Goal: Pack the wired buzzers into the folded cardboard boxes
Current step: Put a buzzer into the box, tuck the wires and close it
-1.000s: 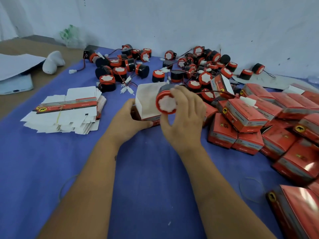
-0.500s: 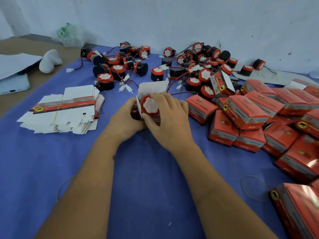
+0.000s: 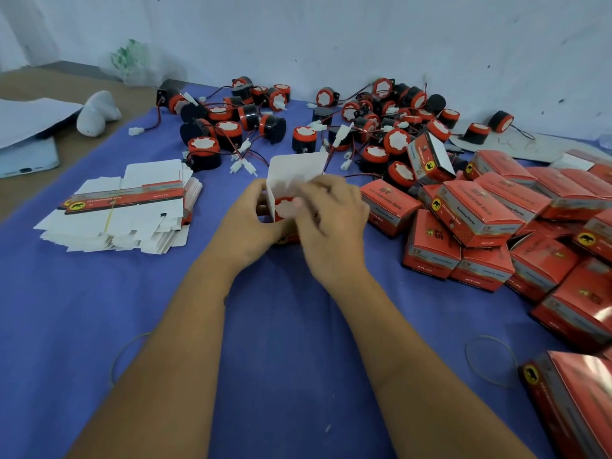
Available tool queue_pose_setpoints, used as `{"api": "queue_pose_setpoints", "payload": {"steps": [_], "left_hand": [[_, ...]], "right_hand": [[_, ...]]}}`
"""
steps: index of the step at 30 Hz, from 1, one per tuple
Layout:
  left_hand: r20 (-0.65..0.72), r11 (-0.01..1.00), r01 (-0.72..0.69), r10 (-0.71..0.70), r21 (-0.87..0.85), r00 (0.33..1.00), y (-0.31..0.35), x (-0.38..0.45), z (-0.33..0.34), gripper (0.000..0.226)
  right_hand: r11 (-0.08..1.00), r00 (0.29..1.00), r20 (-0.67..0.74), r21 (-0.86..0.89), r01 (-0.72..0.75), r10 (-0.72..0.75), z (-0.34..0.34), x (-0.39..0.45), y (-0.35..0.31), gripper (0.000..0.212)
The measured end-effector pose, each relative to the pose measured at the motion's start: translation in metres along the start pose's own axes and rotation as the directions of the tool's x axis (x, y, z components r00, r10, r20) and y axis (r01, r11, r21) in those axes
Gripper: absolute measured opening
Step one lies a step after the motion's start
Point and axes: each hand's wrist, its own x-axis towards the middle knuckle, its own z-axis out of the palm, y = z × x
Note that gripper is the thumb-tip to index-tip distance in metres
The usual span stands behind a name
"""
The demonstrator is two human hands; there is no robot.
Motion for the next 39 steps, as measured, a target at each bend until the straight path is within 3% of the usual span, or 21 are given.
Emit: {"api": "queue_pose_setpoints", "payload": {"steps": [2,3,4,6,8,10,13,17,18,21,25,30,32,35,39], "left_hand": [[0.056,1.0,0.016,-0.017,0.009,0.998,0.002,0.001,-0.002,0.039],[0.093,0.999,0.037,-0.037,0.003,0.995,0.003,0.001,-0.003,0.038],[0.123,0.998,0.061,-0.059,-0.014,0.991,0.004,0.002,-0.004,0.035],[0.131,0.993,0.114,-0.108,-0.041,0.985,0.005,0.002,0.0,0.034],[0.072,0.987,0.162,-0.161,-0.015,0.984,0.005,0.003,0.007,0.032],[-0.015,0.982,0.183,-0.182,0.039,0.983,0.006,0.003,0.015,0.028],[-0.115,0.977,0.184,-0.171,0.111,0.979,0.009,0.003,0.023,0.027],[-0.099,0.976,0.183,-0.172,0.115,0.98,0.011,0.005,0.025,0.028],[-0.091,0.977,0.176,-0.166,0.124,0.982,0.011,0.005,0.025,0.028],[-0.093,0.976,0.169,-0.157,0.138,0.983,0.011,0.005,0.026,0.026],[-0.122,0.974,0.184,-0.169,0.128,0.978,0.01,0.007,0.027,0.023],[-0.131,0.975,0.18,-0.163,0.131,0.978,0.01,0.006,0.028,0.02],[-0.132,0.977,0.174,-0.157,0.127,0.979,0.011,0.006,0.029,0.022],[-0.197,0.984,0.156,-0.137,0.083,0.971,0.01,0.005,0.029,0.029],[-0.394,0.998,-0.005,0.032,0.07,0.919,0.011,-0.001,0.03,0.058]], "right_hand": [[0.95,0.95,-0.246,0.29,-0.116,0.191,-0.008,0.01,0.001,0.026],[0.89,0.9,-0.295,0.421,-0.178,0.32,-0.012,0.016,0.002,0.029],[0.807,0.858,-0.263,0.535,-0.251,0.441,-0.016,0.021,0.003,0.034],[0.641,0.83,-0.044,0.659,-0.394,0.556,-0.023,0.027,0.011,0.043],[0.623,0.851,0.068,0.651,-0.434,0.521,-0.027,0.029,0.016,0.03],[0.719,0.889,-0.017,0.595,-0.359,0.457,-0.028,0.029,0.017,0.015],[0.761,0.901,-0.097,0.578,-0.296,0.423,-0.023,0.028,0.011,0.017],[0.707,0.84,-0.081,0.586,-0.395,0.536,-0.021,0.036,0.008,0.052],[0.678,0.823,-0.045,0.594,-0.433,0.566,-0.024,0.039,0.01,0.051],[0.609,0.818,0.057,0.638,-0.471,0.573,-0.031,0.041,0.008,0.016],[0.726,0.902,-0.017,0.6,-0.337,0.432,-0.031,0.034,0.001,0.024],[0.794,0.936,-0.067,0.553,-0.254,0.346,-0.029,0.026,-0.003,0.012],[0.811,0.935,-0.128,0.545,-0.213,0.331,-0.03,0.026,-0.003,0.007],[0.753,0.899,-0.165,0.617,-0.227,0.406,-0.034,0.029,0.002,0.005],[0.665,0.893,-0.075,0.696,-0.272,0.444,-0.045,0.028,0.011,0.014]]}}
